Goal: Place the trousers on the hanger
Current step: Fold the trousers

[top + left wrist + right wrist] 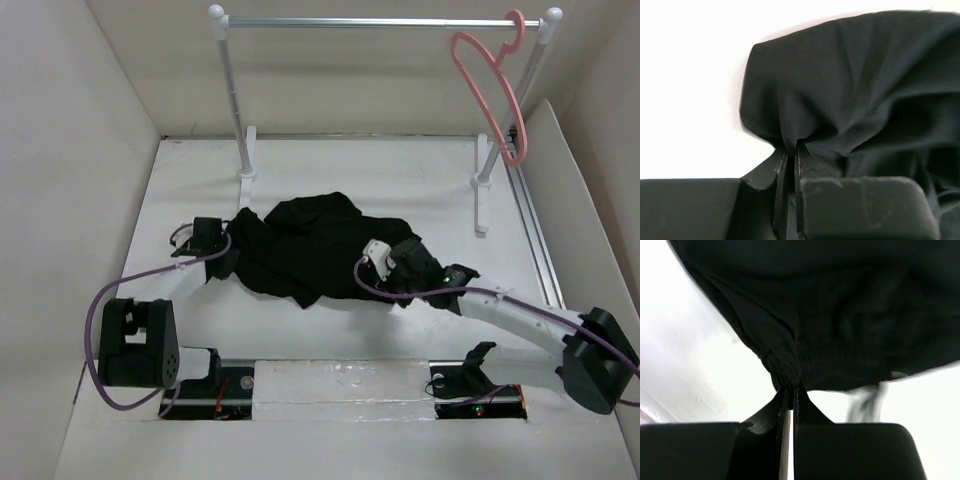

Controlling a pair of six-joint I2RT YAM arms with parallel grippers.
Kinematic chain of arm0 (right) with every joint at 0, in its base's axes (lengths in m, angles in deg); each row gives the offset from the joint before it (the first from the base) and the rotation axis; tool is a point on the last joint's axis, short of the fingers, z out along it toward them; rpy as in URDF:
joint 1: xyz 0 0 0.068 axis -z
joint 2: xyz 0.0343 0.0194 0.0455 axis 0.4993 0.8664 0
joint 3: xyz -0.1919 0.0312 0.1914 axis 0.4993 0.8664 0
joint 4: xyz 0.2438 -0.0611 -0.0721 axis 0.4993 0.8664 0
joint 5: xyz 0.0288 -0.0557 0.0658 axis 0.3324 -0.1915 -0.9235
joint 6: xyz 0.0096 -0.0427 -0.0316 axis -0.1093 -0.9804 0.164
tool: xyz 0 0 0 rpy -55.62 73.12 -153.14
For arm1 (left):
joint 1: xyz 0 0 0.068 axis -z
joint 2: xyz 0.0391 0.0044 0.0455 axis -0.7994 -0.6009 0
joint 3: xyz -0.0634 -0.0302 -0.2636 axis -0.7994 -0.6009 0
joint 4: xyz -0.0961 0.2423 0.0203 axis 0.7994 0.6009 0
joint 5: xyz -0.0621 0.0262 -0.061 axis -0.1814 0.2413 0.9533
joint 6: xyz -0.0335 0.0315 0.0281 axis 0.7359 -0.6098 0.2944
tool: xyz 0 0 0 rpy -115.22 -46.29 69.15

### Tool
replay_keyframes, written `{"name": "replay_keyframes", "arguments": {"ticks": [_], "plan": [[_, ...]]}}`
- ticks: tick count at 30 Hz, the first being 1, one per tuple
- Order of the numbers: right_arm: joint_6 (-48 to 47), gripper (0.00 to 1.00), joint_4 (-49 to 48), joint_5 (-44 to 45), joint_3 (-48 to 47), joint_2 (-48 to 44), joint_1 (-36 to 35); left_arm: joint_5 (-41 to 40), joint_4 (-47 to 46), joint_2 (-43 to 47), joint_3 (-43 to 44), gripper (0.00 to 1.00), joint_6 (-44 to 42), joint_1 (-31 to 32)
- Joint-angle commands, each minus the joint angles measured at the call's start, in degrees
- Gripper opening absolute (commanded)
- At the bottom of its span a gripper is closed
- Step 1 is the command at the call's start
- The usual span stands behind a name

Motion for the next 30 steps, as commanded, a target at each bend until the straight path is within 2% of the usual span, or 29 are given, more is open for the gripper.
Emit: {"name": "replay_keyframes", "arguments": {"ticks": [1, 3, 7, 8, 11, 13, 14, 16, 17, 21, 25, 26, 27, 30], "plan": [[-0.8, 0.0, 1.0, 9.5, -10.5, -8.5, -0.4, -5.0, 4.5, 0.6, 9.5, 0.0, -4.0, -0.4], [-3.4, 0.0, 6.3, 13.8, -16.3, -11.4, -0.4, -8.6, 8.3, 3.9, 19.2, 0.0, -5.4, -0.4], [-7.2, 0.0, 14.7, 15.6, -36.5, -15.5, 3.4, -13.2, 10.7, 8.1, 37.5, 0.0, -9.6, -0.4], [-7.8, 0.0, 15.6, 15.3, -39.7, -15.7, 4.4, -13.9, 11.4, 7.8, 45.3, 0.0, -10.1, -0.4], [-10.4, 0.0, 18.4, 13.0, -49.9, -16.1, 8.3, -14.5, 14.9, 6.4, 57.7, 0.0, -12.6, 0.9], [-12.3, 0.0, 19.9, 11.1, -53.1, -16.3, 9.9, -16.1, 16.4, 6.8, 59.8, 0.0, -13.9, 2.4], [-12.9, 0.0, 21.8, 7.5, -53.7, -17.5, 11.6, -15.7, 15.7, 10.1, 55.8, 0.0, -14.9, 2.4], [-12.9, 0.0, 22.5, 6.1, -52.9, -18.3, 11.6, -16.0, 15.5, 11.5, 53.3, 0.0, -14.9, 2.4], [-12.8, 0.0, 22.7, 4.5, -51.5, -19.4, 12.3, -17.9, 15.5, 15.1, 46.7, 0.0, -15.0, 2.4], [-13.0, 0.0, 24.0, 8.7, -43.0, -23.4, 15.5, -20.9, 17.8, 23.5, 31.1, 0.0, -12.5, 2.4], [-14.2, 0.0, 23.3, 8.8, -42.5, -21.6, 19.5, -20.3, 18.5, 30.9, 21.4, 0.0, -8.0, 2.4], [-14.1, 0.0, 22.9, 6.9, -42.2, -21.6, 20.0, -19.3, 18.8, 32.3, 17.8, 0.03, -7.5, 2.4], [-13.9, 0.0, 23.0, 5.5, -41.6, -21.9, 20.0, -18.0, 20.1, 32.6, 16.4, 0.17, -7.0, 2.4], [-12.8, 0.0, 24.8, -3.6, -34.9, -25.7, 20.5, -17.5, 25.0, 34.1, 12.8, 0.34, -4.0, 2.4]]}}
